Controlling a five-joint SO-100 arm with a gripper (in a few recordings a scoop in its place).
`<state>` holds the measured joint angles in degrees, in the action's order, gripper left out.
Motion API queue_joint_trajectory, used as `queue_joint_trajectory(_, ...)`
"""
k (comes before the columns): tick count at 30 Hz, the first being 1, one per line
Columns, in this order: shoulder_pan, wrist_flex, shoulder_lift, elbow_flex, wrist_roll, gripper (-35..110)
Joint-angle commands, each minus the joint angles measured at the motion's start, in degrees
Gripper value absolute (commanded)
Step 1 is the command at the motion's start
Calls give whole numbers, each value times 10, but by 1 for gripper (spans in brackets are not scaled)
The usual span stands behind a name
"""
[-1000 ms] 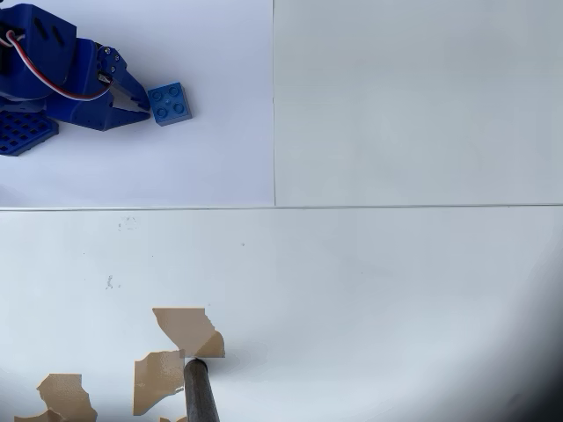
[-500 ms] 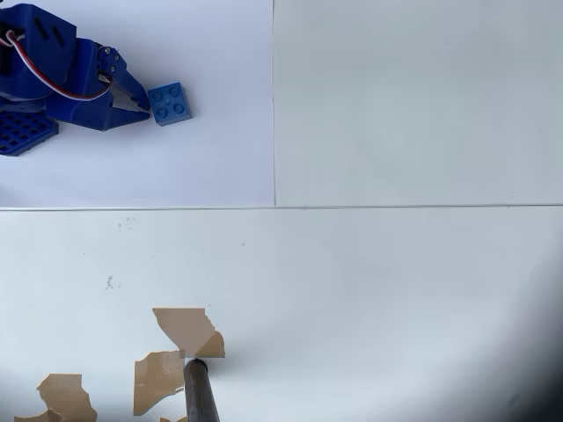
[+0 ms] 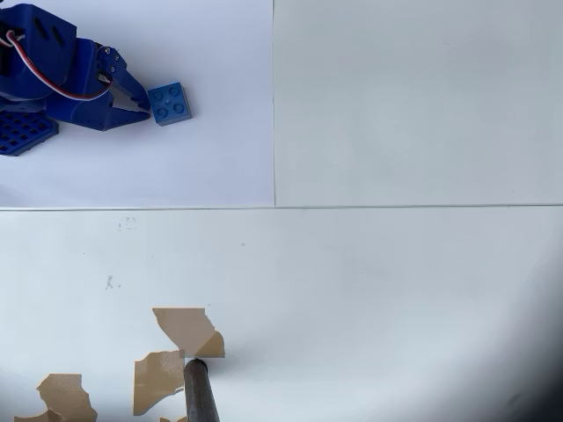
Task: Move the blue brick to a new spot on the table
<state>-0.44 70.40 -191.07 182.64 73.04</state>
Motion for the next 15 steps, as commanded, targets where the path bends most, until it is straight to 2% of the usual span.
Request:
queue_joint_trajectory(1, 11, -5, -2, 15, 27, 0)
queue_joint_trajectory(4, 23, 11, 4, -18, 36, 0)
queue_joint_trajectory(7, 13, 30, 91, -98, 28, 0)
queue_joint_trajectory(11, -41, 53, 239, -233, -44, 0)
queue_joint_trajectory(15, -74, 50, 329, -330, -67, 4)
